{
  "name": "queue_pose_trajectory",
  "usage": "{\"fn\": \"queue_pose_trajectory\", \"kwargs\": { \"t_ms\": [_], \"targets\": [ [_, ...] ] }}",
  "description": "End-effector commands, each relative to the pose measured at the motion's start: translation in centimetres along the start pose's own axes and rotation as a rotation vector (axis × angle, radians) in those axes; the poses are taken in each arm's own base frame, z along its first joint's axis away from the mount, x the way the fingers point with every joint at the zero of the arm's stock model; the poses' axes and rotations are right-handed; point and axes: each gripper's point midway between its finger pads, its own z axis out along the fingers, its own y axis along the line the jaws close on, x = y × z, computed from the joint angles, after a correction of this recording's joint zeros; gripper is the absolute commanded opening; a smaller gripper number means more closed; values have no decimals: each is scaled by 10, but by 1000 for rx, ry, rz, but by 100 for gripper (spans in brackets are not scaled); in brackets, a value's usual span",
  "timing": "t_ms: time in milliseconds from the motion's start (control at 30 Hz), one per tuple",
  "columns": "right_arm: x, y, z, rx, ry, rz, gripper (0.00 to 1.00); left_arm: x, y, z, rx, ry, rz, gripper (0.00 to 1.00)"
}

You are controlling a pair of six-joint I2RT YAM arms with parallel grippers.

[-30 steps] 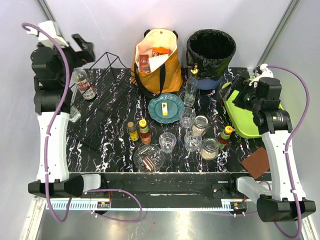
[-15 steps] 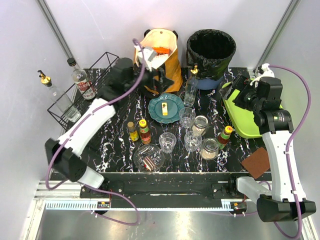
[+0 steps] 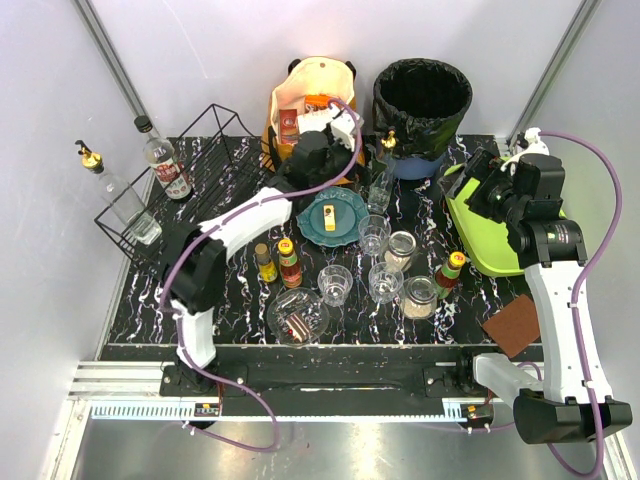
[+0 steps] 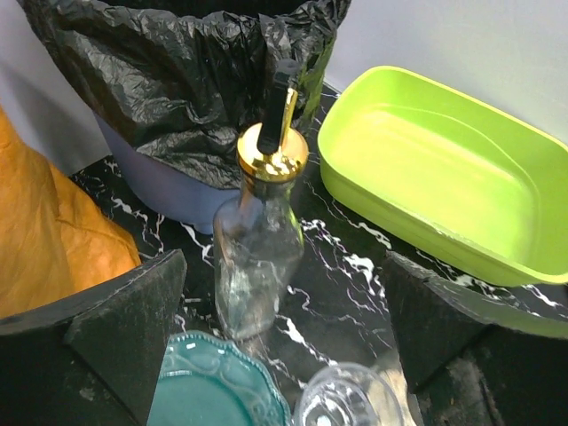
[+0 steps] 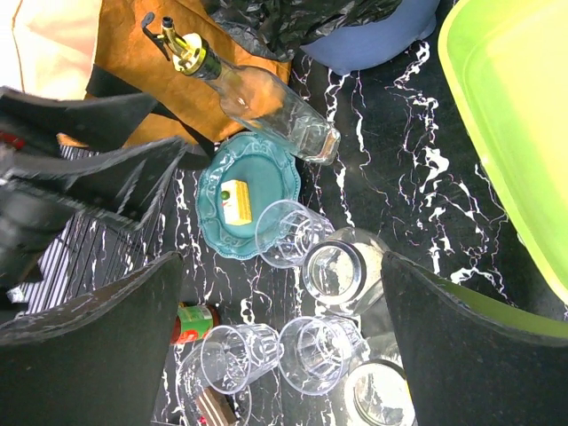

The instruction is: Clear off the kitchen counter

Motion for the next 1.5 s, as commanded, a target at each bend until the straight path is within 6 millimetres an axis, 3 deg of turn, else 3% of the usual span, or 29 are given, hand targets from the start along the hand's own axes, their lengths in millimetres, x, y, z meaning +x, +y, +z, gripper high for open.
{"fn": "queue_pose_trajectory", "kwargs": {
  "t_ms": [0,100,233,300,567,767,900,1233,1400,1467],
  "targets": [
    [3,4,-3,-22,5,6,97,-53,-6,29,16,-210,90,97],
    [10,-3,3,-2,17,19,97,-38,2,52,-1,-199,95,97],
    [15,-2,2,-13,43,34,96,-39,12,70,-40,-234,92,97],
    [16,-4,2,0,46,33,96,-39,17,79,-54,-247,79,92],
    [17,-8,-3,28,61,11,96,-26,17,95,-46,-234,82,45],
    [16,-8,-4,28,66,-2,96,-40,13,88,-76,-243,135,17],
    [15,-8,-5,30,60,-6,96,-69,-3,77,-71,-275,176,0],
    [6,-2,-9,14,30,-7,96,-191,-36,32,-70,-518,151,0],
    [1,0,-14,13,7,-12,96,-250,-43,1,-105,-608,175,0],
    [1,1,-17,7,3,-13,96,-270,-37,-15,-167,-630,182,0]
  ]
}}
